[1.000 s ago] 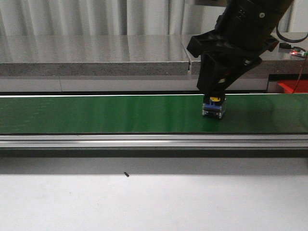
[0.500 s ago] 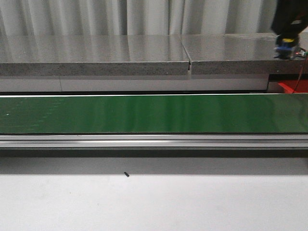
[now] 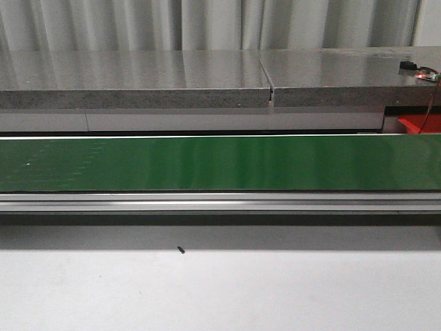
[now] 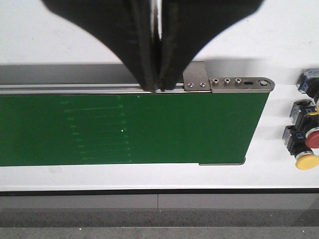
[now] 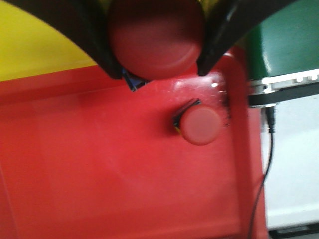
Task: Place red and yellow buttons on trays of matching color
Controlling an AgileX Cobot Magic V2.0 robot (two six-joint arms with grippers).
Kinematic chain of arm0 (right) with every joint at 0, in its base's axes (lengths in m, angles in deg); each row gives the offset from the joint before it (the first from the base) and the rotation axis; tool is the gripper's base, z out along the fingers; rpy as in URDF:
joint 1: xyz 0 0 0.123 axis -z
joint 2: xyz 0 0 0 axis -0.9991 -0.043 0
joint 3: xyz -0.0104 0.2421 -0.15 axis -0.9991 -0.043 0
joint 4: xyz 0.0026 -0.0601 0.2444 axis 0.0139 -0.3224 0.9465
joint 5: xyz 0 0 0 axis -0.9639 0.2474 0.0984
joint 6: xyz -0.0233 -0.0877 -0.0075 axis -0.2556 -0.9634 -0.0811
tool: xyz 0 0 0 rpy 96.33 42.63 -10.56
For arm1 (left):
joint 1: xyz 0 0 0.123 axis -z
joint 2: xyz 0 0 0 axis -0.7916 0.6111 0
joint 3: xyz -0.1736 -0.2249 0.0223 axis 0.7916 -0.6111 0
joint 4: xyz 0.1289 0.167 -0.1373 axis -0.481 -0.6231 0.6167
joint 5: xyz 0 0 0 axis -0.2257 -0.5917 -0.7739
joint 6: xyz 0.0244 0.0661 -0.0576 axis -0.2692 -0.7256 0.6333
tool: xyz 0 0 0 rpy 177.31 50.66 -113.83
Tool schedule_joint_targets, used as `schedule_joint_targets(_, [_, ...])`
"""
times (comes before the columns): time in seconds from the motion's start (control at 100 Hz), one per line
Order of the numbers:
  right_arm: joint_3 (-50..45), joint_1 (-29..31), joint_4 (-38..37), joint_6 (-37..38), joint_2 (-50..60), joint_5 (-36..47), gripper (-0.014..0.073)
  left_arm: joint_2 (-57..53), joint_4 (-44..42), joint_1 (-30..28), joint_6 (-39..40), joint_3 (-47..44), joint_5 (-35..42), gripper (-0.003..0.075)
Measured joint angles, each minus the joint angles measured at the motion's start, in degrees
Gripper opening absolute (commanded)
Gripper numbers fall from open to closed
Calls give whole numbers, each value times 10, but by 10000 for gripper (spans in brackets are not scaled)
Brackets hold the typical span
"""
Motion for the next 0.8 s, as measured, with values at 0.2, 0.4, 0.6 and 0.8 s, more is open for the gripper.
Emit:
schedule_joint_targets(0.2, [1,13,2,0,-64,53,176,0,0,0,0,0,0,-20])
schedule_joint_targets(0.4, [28,13,12,0,-119,71,176,0,0,0,0,0,0,-20])
schedule_joint_targets(0.6, [71,13,30,0,-161,72,176,0,0,0,0,0,0,-20])
schedule_joint_targets(0.8, [95,13,38,0,-190,70,176,0,0,0,0,0,0,-20])
